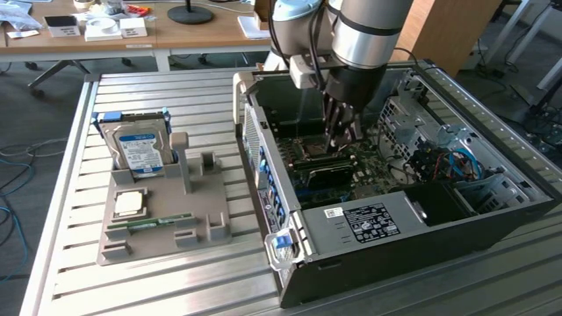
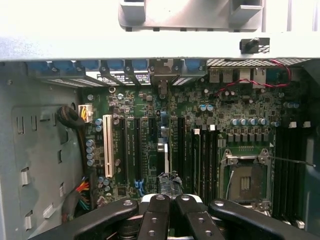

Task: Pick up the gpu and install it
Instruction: 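Press down on the gpu until it lock into place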

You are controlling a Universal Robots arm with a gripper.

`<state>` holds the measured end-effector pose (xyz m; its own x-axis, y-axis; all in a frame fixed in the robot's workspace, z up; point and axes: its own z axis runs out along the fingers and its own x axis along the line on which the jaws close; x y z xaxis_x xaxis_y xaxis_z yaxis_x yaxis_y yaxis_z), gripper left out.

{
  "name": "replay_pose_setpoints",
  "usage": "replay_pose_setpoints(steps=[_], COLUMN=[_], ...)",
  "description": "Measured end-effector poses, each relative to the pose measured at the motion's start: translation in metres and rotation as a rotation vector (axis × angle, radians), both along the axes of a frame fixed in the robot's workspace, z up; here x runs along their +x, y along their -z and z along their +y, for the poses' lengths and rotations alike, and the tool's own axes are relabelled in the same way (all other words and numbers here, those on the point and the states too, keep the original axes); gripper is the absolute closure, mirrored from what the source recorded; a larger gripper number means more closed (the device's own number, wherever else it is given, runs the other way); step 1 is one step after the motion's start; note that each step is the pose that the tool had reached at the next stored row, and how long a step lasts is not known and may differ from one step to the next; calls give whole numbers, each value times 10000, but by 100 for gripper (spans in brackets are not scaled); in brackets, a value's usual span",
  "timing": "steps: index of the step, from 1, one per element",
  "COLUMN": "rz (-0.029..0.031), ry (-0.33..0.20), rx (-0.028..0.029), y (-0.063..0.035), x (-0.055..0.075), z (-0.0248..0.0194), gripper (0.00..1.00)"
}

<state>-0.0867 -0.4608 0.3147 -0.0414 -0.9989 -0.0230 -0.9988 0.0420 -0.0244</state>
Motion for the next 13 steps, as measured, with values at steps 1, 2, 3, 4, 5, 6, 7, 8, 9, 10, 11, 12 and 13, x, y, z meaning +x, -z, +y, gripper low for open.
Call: replay_pose_setpoints(steps=[1, 2, 3, 4, 5, 6, 7, 8, 9, 10, 11, 12, 13], rz=[0, 0, 0, -1, 0, 0, 0, 0, -1, 0, 0, 0, 0], ry=[0, 0, 0, 0, 0, 0, 0, 0, 0, 0, 0, 0, 0], rx=[1, 1, 0, 0, 0, 1, 0, 0, 1, 0, 0, 0, 1], y=[5, 11, 17, 23, 27, 34, 46, 60, 76, 94, 108, 122, 133], x=[0, 0, 0, 0, 0, 0, 0, 0, 0, 0, 0, 0, 0], z=[0, 0, 0, 0, 0, 0, 0, 0, 0, 0, 0, 0, 0], gripper=[89, 89, 89, 89, 89, 89, 89, 89, 89, 89, 89, 89, 89])
